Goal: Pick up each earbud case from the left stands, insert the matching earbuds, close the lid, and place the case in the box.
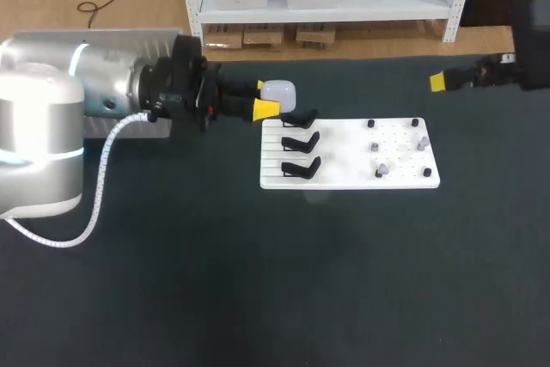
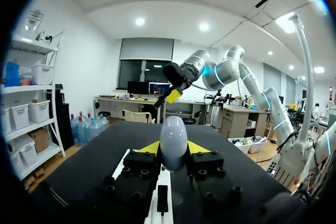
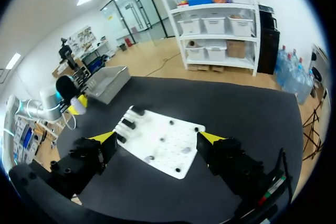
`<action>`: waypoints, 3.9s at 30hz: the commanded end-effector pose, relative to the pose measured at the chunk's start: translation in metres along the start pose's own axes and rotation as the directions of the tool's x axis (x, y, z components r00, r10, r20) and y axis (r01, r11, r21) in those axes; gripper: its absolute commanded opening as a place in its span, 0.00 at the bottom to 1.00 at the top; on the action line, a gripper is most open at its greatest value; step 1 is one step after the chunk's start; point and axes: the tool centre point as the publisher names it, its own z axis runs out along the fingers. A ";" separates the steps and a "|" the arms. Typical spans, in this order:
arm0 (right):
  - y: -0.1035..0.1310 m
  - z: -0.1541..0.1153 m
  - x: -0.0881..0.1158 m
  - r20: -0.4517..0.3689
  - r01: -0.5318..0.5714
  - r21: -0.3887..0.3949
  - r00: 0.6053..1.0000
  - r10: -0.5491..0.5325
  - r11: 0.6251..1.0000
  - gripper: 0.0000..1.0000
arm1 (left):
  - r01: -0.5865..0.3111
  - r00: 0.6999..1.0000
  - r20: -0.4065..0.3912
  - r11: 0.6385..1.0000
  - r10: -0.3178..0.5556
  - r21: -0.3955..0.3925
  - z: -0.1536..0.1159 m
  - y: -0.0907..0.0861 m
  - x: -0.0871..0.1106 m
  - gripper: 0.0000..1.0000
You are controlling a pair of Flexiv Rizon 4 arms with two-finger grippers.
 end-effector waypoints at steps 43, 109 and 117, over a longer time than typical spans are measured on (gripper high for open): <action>0.172 0.080 0.006 -0.235 0.174 -0.180 0.948 -0.214 0.968 1.00 | 0.021 1.000 -0.011 1.000 -0.021 -0.008 0.003 0.010 0.019 0.00; 0.147 0.110 -0.040 -0.212 0.128 -0.045 0.968 -0.135 0.991 1.00 | 0.021 1.000 -0.011 1.000 -0.021 -0.008 0.003 0.010 0.019 0.00; 0.134 0.082 -0.039 -0.208 0.177 0.051 0.964 -0.162 0.983 1.00 | -0.065 0.998 -0.023 0.998 0.065 0.010 0.006 0.002 0.014 0.00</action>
